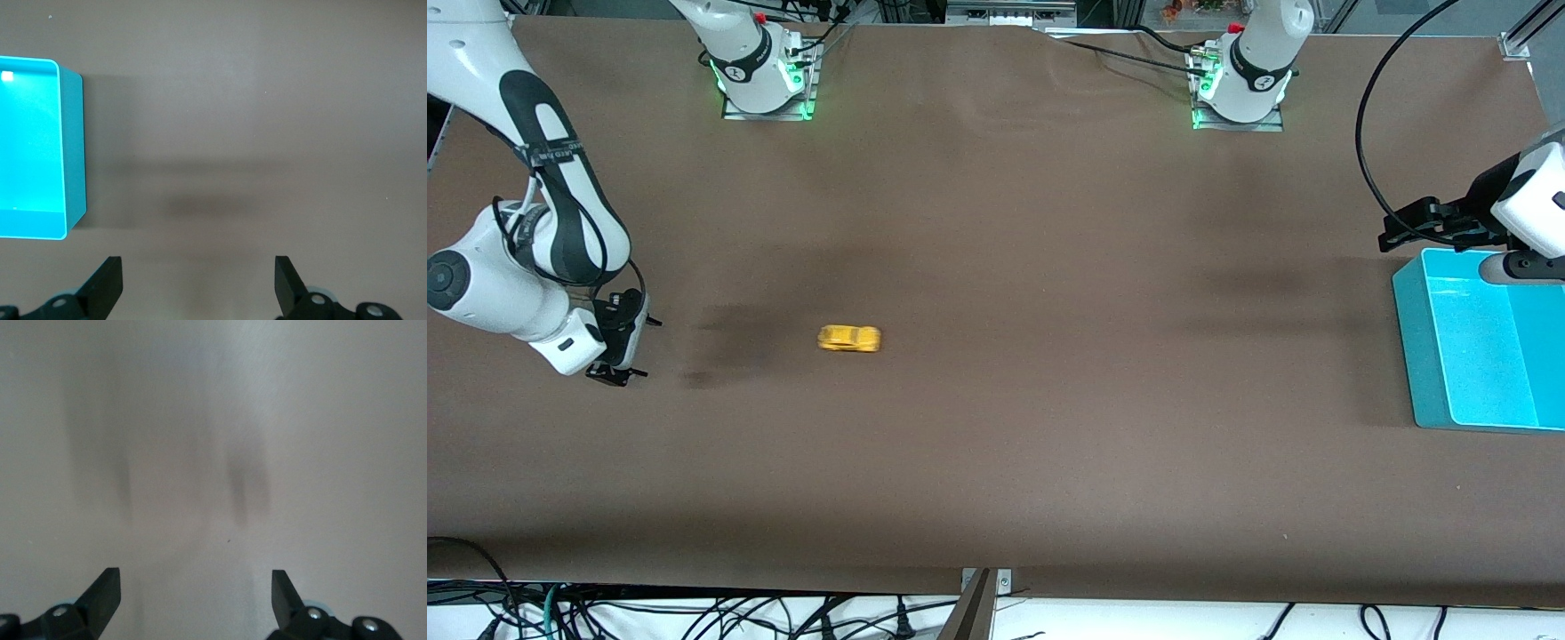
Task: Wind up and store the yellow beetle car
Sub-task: 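Retract the right gripper while the left gripper reaches toward the car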
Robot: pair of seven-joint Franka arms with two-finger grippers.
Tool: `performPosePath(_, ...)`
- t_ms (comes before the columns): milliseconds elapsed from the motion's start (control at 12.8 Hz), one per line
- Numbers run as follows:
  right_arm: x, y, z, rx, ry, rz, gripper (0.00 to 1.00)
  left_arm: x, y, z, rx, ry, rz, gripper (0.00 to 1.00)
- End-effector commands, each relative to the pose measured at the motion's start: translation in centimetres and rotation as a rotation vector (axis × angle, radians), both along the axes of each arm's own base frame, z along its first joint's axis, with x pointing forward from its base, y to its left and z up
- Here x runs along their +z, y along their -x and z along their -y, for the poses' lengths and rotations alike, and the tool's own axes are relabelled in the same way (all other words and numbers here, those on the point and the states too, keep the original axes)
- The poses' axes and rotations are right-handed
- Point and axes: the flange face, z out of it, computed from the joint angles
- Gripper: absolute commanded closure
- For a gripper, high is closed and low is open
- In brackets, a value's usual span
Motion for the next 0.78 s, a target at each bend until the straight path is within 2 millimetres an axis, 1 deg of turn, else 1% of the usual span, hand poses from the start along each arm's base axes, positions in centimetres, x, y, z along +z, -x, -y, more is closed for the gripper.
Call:
performPosePath(0,7.0,0.5,-1.6,-0.096,0.018,0.021,0.00,0.4,-0.3,0.2,0.006,0.010,0.008,0.00)
performPosePath(156,12.5,1.3,-2.8,-0.237,0.033,0.042,0.00,0.4,-0.3,-0.2,0.012,0.010,0.008,0.00)
performPosePath(311,17.7,3.3,-4.9,-0.348,0.056,0.006,0.00,0.4,-0.3,-0.6,0.019,0.010,0.008,0.00)
performPosePath(389,20.1,4.3,-5.5,-0.429,0.067,0.003,0.00,0.4,-0.3,-0.6,0.019,0.008,0.008,0.00)
performPosePath(467,22.2,5.4,-6.1,-0.530,0.078,-0.003,0.00,0.4,-0.3,-0.6,0.019,0.008,0.008,0.00)
performPosePath(545,24.0,6.3,-6.9,-0.623,0.087,-0.009,0.00,0.4,-0.3,-0.3,0.014,0.009,0.008,0.00)
performPosePath(623,25.6,7.2,-7.8,-0.700,0.089,-0.012,0.00,0.4,-0.3,-0.2,0.014,0.008,0.008,0.00)
performPosePath(701,26.7,7.9,-8.6,-0.782,0.071,-0.031,0.00,0.2,-0.4,-0.3,0.014,0.008,0.005,0.00)
